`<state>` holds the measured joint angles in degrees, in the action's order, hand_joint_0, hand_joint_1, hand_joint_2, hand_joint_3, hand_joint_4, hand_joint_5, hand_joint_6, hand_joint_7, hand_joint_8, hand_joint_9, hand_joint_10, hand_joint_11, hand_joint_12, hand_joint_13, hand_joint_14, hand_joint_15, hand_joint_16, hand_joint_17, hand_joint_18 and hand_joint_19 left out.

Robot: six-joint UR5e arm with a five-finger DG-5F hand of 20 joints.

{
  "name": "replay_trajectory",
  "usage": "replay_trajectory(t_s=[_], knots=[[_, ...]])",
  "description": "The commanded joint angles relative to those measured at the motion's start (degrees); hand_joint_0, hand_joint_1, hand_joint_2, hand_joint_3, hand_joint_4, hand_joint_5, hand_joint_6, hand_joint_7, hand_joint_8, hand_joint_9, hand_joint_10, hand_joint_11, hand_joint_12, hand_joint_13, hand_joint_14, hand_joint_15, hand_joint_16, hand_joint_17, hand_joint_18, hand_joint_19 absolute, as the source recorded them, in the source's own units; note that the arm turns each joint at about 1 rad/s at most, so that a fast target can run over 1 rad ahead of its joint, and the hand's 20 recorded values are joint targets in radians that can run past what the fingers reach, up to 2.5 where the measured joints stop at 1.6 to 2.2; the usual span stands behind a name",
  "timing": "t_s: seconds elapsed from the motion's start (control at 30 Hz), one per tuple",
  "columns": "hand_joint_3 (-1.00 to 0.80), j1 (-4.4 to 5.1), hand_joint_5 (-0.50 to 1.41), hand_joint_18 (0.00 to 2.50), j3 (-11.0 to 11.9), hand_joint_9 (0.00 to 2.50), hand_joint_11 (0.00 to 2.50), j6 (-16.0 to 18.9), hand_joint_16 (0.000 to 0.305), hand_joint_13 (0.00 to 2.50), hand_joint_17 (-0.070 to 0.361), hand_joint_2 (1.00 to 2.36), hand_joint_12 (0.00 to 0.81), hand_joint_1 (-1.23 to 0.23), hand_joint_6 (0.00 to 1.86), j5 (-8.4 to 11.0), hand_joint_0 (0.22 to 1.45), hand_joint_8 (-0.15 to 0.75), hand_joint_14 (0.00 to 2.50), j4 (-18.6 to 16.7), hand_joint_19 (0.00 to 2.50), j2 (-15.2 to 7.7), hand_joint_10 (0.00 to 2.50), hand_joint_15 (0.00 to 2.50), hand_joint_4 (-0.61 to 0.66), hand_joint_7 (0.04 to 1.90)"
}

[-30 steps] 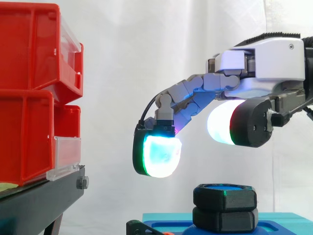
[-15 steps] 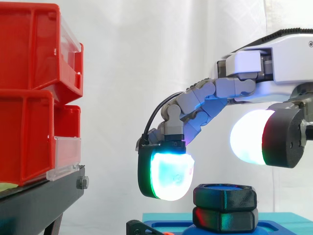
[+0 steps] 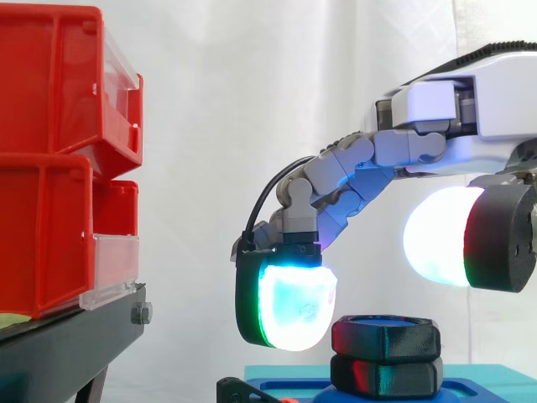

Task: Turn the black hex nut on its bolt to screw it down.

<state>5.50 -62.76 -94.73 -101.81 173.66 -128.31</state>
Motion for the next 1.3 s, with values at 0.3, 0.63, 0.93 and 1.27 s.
replay_trajectory(t_s=[0.3,0.63,0.93,1.27], knots=[[-0.5,0.39,-0.03,0.43,0.0,0.72,0.0,0.3,0.043,0.46,0.097,1.0,0.301,-0.21,0.5,0.74,0.53,0.222,0.0,-0.3,0.33,0.0,0.0,0.0,0.09,1.05],[-0.5,0.48,-0.04,0.43,-0.9,0.71,0.0,0.3,0.043,0.47,0.097,1.0,0.3,-0.21,0.5,0.74,0.53,0.222,0.0,-0.2,0.33,0.0,0.0,0.0,0.1,1.04],[-0.5,0.21,-0.04,0.43,-1.7,0.71,0.0,0.3,0.043,0.47,0.097,1.0,0.3,-0.21,0.5,0.74,0.53,0.227,0.0,-0.3,0.33,0.0,0.0,0.0,0.1,1.04],[-0.5,-0.23,-0.03,0.43,-2.1,0.71,0.0,0.2,0.043,0.47,0.096,1.0,0.299,-0.21,0.5,0.56,0.53,0.227,0.0,-0.5,0.33,0.0,0.0,0.0,0.08,1.14]])
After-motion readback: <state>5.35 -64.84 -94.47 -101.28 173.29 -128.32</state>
